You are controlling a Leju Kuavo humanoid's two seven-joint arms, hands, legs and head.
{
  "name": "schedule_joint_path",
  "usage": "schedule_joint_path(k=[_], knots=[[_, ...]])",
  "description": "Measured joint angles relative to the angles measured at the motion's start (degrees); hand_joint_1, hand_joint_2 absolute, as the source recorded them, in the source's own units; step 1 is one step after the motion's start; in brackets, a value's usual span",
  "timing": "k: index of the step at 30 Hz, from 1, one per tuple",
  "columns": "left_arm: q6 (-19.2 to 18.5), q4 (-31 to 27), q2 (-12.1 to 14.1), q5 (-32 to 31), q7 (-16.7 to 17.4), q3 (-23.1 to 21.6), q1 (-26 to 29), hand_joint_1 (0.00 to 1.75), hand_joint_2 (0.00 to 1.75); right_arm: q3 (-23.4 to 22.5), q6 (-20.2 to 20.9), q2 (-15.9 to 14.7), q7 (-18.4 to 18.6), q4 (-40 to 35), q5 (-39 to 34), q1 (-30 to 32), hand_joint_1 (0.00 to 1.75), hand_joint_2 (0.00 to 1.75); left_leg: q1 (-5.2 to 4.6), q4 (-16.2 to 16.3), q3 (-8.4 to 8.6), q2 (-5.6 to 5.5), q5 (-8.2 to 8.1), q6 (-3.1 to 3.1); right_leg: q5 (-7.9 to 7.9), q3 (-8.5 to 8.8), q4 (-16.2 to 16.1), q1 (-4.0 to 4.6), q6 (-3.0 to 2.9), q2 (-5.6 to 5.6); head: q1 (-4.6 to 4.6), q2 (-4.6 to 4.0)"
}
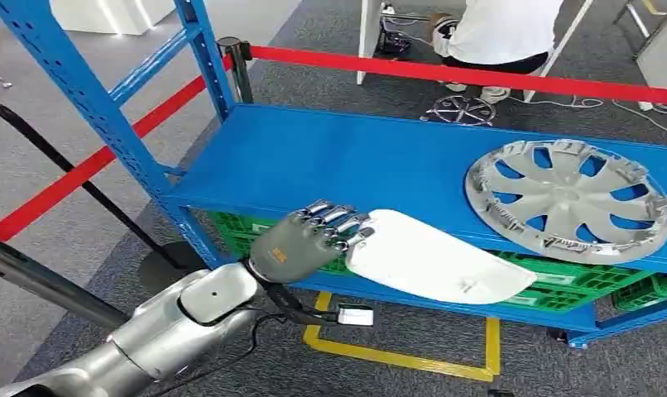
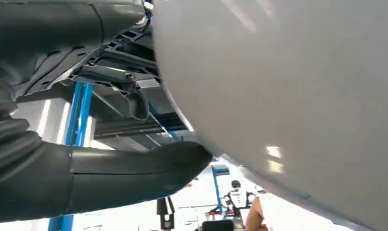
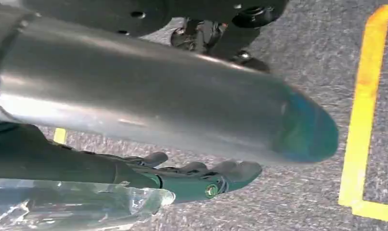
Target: Take the parts from the cabinet and place them on the table.
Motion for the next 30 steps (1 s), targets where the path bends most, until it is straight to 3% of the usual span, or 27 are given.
schedule_joint_path(k=[1, 2, 3, 4, 5, 6, 7, 9, 10, 11, 12, 14, 15, 16, 17, 18, 19, 20, 21, 22, 25, 26, 27, 29, 30], knots=[[0.00, 0.00, 0.00, 0.02, 0.00, 0.00, 0.01, 0.94, 1.75, 0.02, 0.00, 0.00, 0.00, -0.02, 0.00, -0.04, 0.00, 0.00, -0.01, 0.01, -0.62, 0.02, 0.48, 0.03, -2.30, -0.86, 3.69, -0.08, 0.19, 0.01, -0.11, 0.00], [0.00, 0.04, 0.02, 0.02, -0.02, 0.00, 0.17, 0.94, 1.75, 0.00, 0.00, -0.22, 0.00, -0.02, -0.04, -0.12, 0.00, 0.00, 0.09, 0.16, -3.38, 0.15, 2.57, -0.32, -0.77, 0.50, 8.65, -0.29, 0.92, 0.00, 0.02, 0.00], [0.00, 0.07, 0.02, 0.02, -0.02, 0.00, 0.16, 0.94, 1.75, 0.00, 0.00, -0.33, 0.07, -0.02, -0.11, -0.12, 0.00, 0.00, 0.23, 0.27, -4.22, 0.15, 3.13, -0.59, 1.56, 3.27, 5.37, -0.42, 1.13, 0.00, 0.02, 0.02], [0.00, 0.07, 0.02, 0.04, -0.02, 0.00, 0.15, 0.94, 1.75, -0.04, 0.00, -0.37, 0.09, -0.02, -0.13, -0.19, 0.00, 0.00, 0.38, 0.51, -4.91, 0.12, 3.60, -0.92, 2.63, 6.53, 1.08, -0.57, 1.38, 0.00, 0.02, 0.00], [0.00, 0.07, 0.00, 0.07, -0.04, 0.00, 0.13, 0.94, 1.75, -0.04, 0.00, -0.37, 0.13, -0.02, -0.17, -0.42, 0.00, 0.00, 0.28, 0.87, -5.46, 0.06, 4.01, -1.32, 0.72, 9.67, -4.02, -0.76, 1.75, 0.09, 0.07, 0.00], [0.00, 0.07, 0.00, 0.11, -0.13, 0.09, 0.03, 0.94, 1.75, -0.04, 0.02, -0.35, 0.17, -0.02, -0.17, -0.57, 0.00, 0.00, 0.04, 1.28, -6.00, 0.07, 4.25, -1.63, -0.43, 12.43, -7.77, -0.44, 1.22, 0.37, 0.15, 0.00], [-0.02, 0.07, -0.02, 0.13, -0.17, 0.07, 0.06, 0.94, 1.75, -0.04, 0.02, -0.35, 0.26, 0.00, -0.17, -0.62, 0.00, 0.00, -0.09, 1.31, -6.04, 0.07, 4.97, -1.78, -0.56, 11.88, -7.71, -0.47, 0.11, 0.33, -0.09, 0.00], [-0.02, 0.07, -0.02, 0.22, -0.24, 0.04, 0.07, 0.94, 1.75, -0.07, 0.02, -0.35, 0.31, 0.00, -0.17, -0.48, 0.00, 0.00, -0.04, 1.16, -6.32, 0.06, 5.97, -2.00, -0.04, 11.33, -7.28, -0.24, -0.65, 0.29, -0.02, 0.00], [-0.02, 0.07, 0.04, 0.30, -0.24, 0.04, 0.11, 0.94, 1.75, -0.09, 0.02, -0.33, 0.31, 0.00, -0.17, -0.32, 0.00, 0.00, -0.02, 1.22, -6.62, 0.05, 6.02, -2.26, 0.55, 10.00, -7.55, -0.68, -1.51, 0.04, 0.07, 0.00], [0.00, 0.07, 0.07, 0.39, -0.24, 0.09, 0.11, 0.94, 1.75, -0.13, 0.00, -0.35, 0.33, 0.02, -0.17, -0.34, 0.00, 0.00, 0.05, 2.16, -7.31, 0.06, 3.78, -2.82, 1.17, 10.13, -7.43, -0.60, -2.26, -0.03, -0.04, 0.02], [0.00, 0.07, 0.09, 0.48, -0.24, 0.09, 0.10, 0.94, 1.75, -0.20, -0.02, -0.39, 0.31, 0.00, -0.17, -0.47, 0.00, 0.00, 0.22, 5.18, -8.34, 0.05, 0.25, -3.24, 1.90, 9.33, -7.44, -0.62, -2.74, -0.07, -0.35, 0.02], [0.00, 0.07, 0.11, 0.55, -0.24, 0.09, 0.13, 0.94, 1.75, -0.33, -0.04, -0.39, 0.31, 0.00, -0.11, -0.44, 0.00, 0.00, 0.58, 13.71, -10.52, 0.06, -5.68, -3.74, 3.21, 7.70, -7.39, -0.52, -3.00, -0.09, -0.42, 0.02], [0.00, 0.13, 0.15, 0.57, -0.26, 0.07, 0.15, 0.94, 1.75, -0.42, -0.04, -0.39, 0.31, 0.00, -0.11, -0.42, 0.00, 0.00, 0.67, 16.93, -10.98, 0.06, -6.82, -3.83, 3.77, 6.93, -7.36, -0.47, -3.04, -0.14, -0.46, 0.00], [0.00, 0.20, 0.22, 0.61, -0.24, 0.07, 0.14, 0.94, 1.75, -0.48, -0.04, -0.39, 0.31, 0.00, -0.09, -0.41, 0.00, 0.00, 0.70, 18.24, -10.62, 0.06, -6.19, -3.83, 4.36, 6.12, -7.35, -0.41, -3.05, -0.20, -0.44, 0.00], [0.00, 0.22, 0.24, 0.63, -0.26, 0.07, 0.13, 0.94, 1.75, -0.50, -0.02, -0.39, 0.31, 0.00, -0.07, -0.39, 0.00, 0.00, 0.69, 17.56, -9.36, 0.05, -4.42, -3.63, 5.00, 5.27, -7.35, -0.32, -2.99, -0.26, -0.46, 0.00], [0.00, 0.22, 0.22, 0.63, -0.31, 0.07, 0.13, 0.94, 1.75, -0.52, -0.04, -0.37, 0.31, 0.00, -0.04, -0.40, 0.00, 0.00, 0.63, 14.94, -7.04, 0.05, -2.35, -3.20, 5.68, 4.40, -7.35, -0.19, -2.88, -0.26, -0.44, 0.00], [0.02, 0.22, 0.13, 0.63, -0.33, 0.09, 0.10, 0.94, 1.75, -0.55, -0.04, -0.37, 0.31, 0.00, -0.04, -0.43, 0.00, 0.00, 0.44, 11.13, -4.03, 0.04, -1.16, -2.57, 6.29, 3.76, -7.36, -0.13, -2.77, -0.22, -0.46, 0.00], [0.04, 0.22, 0.02, 0.63, -0.33, 0.09, 0.03, 0.94, 1.75, -0.55, -0.04, -0.37, 0.31, 0.00, -0.02, -0.47, 0.00, 0.00, 0.20, 6.62, -0.41, 0.04, -1.31, -1.91, 6.83, 3.39, -7.36, -0.15, -2.67, -0.15, -0.42, 0.00], [0.04, 0.22, -0.15, 0.66, -0.35, 0.11, -0.06, 0.94, 1.75, -0.57, -0.04, -0.37, 0.31, 0.00, -0.02, -0.42, 0.00, 0.00, -0.24, 2.13, 3.39, 0.06, -2.69, -1.33, 7.20, 3.14, -7.34, 0.08, -2.43, -0.14, -0.39, 0.00], [0.13, 0.22, -0.33, 0.66, -0.35, 0.11, -0.31, 0.94, 1.75, -0.57, -0.04, -0.37, 0.28, 0.00, -0.02, -0.42, 0.00, 0.00, -0.17, -0.92, 4.53, 0.07, -3.57, -1.38, 7.95, 2.91, -7.47, -0.03, -2.07, -0.26, -0.39, 0.00], [0.15, 0.24, -0.31, 0.70, -0.50, 0.11, -0.26, 0.94, 1.75, -0.57, -0.04, -0.37, 0.28, 0.00, -0.02, -0.31, 0.00, 0.00, -0.38, -1.51, 3.26, -0.02, -1.70, -0.96, 10.08, 2.44, -8.69, -0.21, -0.85, -0.29, -0.37, 0.00], [0.15, 0.24, -0.33, 0.70, -0.52, 0.09, -0.28, 0.94, 1.75, -0.57, -0.07, -0.37, 0.28, 0.00, -0.02, -0.24, 0.00, 0.00, -0.05, -1.78, 2.79, 0.25, -0.94, -0.80, 8.61, 2.00, -8.13, -0.31, -0.71, -0.18, -0.40, 0.02], [0.15, 0.26, -0.42, 0.70, -0.55, 0.07, -0.28, 0.94, 1.75, -0.59, -0.07, -0.37, 0.31, 0.00, -0.02, -0.09, 0.00, 0.00, 0.05, -1.78, 2.02, 0.19, -0.30, -0.26, 5.19, 0.76, -5.97, -0.26, -0.61, -0.20, -0.06, 0.02], [0.15, 0.26, -0.44, 0.70, -0.66, 0.07, -0.21, 0.94, 1.75, -0.59, -0.04, -0.35, 0.31, 0.04, -0.02, -0.11, 0.00, 0.00, -0.01, -1.75, 0.38, 0.19, 1.08, -0.13, -1.48, -1.15, 2.71, -0.35, -0.21, -0.22, -0.05, 0.02], [0.15, 0.30, -0.44, 0.68, -0.68, 0.07, -0.18, 0.94, 1.75, -0.59, -0.07, -0.35, 0.31, 0.04, -0.02, -0.20, 0.00, 0.00, -0.04, -1.69, -0.48, 0.23, 1.75, -0.16, -3.16, -1.81, 6.67, -0.34, -0.03, -0.23, 0.00, 0.00]])
